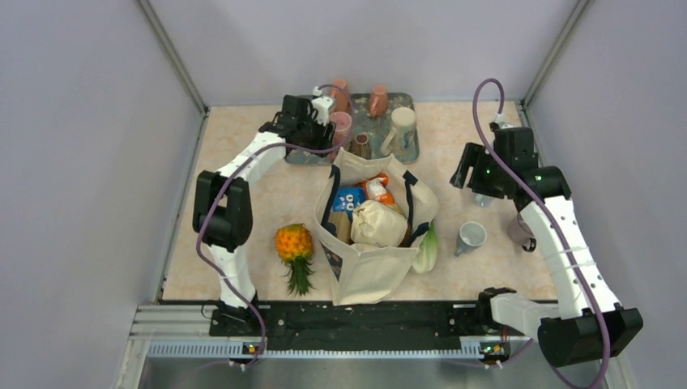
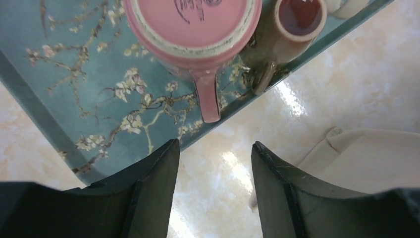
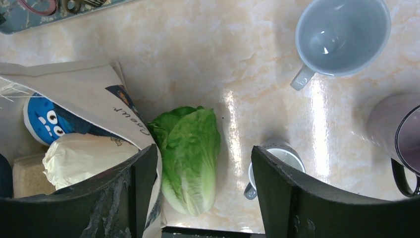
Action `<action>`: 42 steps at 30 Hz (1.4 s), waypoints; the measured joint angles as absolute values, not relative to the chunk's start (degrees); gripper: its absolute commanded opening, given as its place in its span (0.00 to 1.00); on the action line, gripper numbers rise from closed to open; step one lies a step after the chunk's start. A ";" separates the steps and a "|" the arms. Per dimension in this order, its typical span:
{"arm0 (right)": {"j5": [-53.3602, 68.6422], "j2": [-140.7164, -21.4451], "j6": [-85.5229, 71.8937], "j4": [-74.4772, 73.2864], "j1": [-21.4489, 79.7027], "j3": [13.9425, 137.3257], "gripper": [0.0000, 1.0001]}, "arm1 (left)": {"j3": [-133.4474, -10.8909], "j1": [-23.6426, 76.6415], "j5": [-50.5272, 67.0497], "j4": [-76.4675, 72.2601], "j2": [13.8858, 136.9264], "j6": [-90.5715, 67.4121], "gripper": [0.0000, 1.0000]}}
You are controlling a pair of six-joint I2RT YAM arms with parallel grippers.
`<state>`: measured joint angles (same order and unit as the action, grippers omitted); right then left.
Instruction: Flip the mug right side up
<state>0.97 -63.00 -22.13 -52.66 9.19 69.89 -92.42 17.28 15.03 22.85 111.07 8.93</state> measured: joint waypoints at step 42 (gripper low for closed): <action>0.97 -60.05 -22.13 -54.22 9.19 69.87 0.70 | -91.18 17.28 13.69 7.57 123.94 4.75 0.20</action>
<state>0.97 -60.05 -22.13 -54.22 9.19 69.87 -91.18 17.28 13.69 7.57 123.94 4.75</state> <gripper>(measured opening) 0.700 0.393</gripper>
